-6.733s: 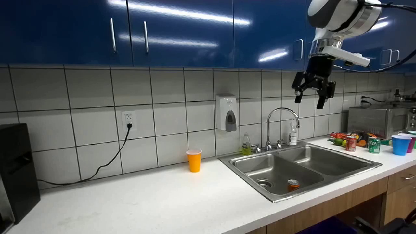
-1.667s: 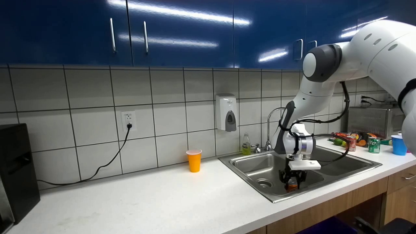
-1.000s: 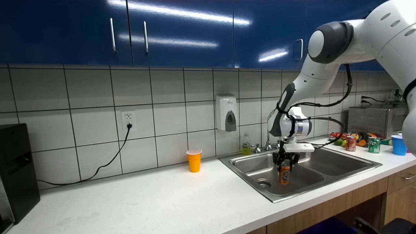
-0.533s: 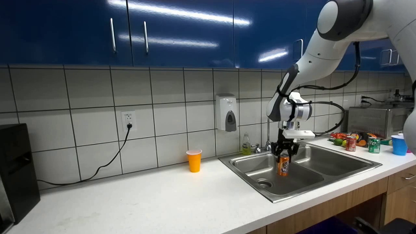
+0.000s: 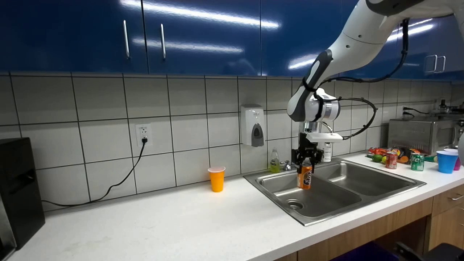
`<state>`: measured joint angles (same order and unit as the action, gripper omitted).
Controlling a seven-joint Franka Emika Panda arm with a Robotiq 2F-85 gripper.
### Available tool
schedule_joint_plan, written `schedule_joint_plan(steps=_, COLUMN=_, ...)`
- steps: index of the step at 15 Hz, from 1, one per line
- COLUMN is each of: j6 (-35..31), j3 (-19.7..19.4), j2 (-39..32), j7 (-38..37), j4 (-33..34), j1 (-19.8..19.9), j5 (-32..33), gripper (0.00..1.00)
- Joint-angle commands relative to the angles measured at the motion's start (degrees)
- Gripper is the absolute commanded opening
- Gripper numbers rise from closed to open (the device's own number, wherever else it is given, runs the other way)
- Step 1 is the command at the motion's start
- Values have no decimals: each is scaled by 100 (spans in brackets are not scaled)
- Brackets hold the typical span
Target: Remove the can from the sink
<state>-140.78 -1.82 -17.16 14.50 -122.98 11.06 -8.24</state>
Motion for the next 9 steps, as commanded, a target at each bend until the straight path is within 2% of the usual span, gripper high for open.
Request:
schedule_joint_plan(steps=1, j6=161, j3=154, j2=525, j7=151, j4=-445, j1=-281, j5=82, gripper=38)
schedule_joint_plan(steps=9, j6=-17, j3=530, j2=610, j7=346, j4=-894, j1=-800, j5=-26, gripper=38)
